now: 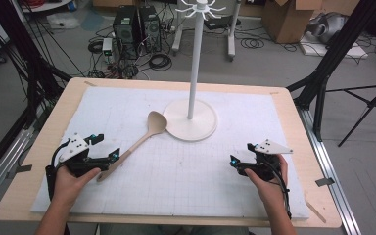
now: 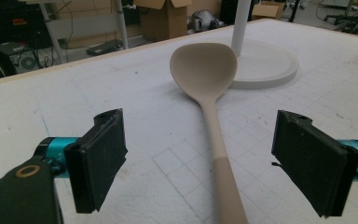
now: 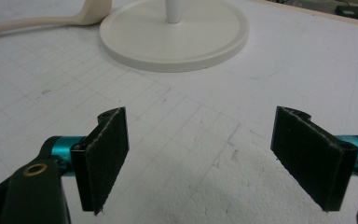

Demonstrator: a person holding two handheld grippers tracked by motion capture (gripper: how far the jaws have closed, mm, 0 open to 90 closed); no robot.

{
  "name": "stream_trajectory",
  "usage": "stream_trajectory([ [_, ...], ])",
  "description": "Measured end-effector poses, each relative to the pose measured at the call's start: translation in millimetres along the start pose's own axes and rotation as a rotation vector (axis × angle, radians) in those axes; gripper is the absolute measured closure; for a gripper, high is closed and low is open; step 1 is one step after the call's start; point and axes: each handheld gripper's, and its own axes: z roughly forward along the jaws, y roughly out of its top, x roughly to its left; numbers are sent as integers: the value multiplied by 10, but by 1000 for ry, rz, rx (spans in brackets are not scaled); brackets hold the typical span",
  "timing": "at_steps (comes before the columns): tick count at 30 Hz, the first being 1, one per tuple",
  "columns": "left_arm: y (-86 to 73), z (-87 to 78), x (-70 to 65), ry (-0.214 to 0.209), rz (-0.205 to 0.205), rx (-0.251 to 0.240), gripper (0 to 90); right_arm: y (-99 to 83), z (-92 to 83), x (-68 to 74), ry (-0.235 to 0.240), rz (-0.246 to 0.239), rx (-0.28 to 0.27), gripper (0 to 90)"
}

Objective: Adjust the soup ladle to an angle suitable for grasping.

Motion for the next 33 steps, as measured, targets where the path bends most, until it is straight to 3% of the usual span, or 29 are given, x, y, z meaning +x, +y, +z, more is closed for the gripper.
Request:
stream_trajectory([
  [6,-10,10,-2,29,-14,31,234,0,19,5,3,-11,6,177],
  [9,15,-13,-27,32,7,39,228,7,7,25,0,-20,5,177],
  [14,41,-39,-57,-42,32,36,223,9,8,48,6,-31,11,177],
  [18,49,-37,-77,-41,44,53,213,17,-3,37,5,-19,1,178],
  [20,54,-44,-72,-28,27,53,166,16,6,32,8,-23,8,177],
  [29,83,-12,-64,-31,-6,62,167,16,1,39,13,-22,17,177],
  [33,130,87,-90,-75,4,89,174,15,2,33,15,-25,19,177],
])
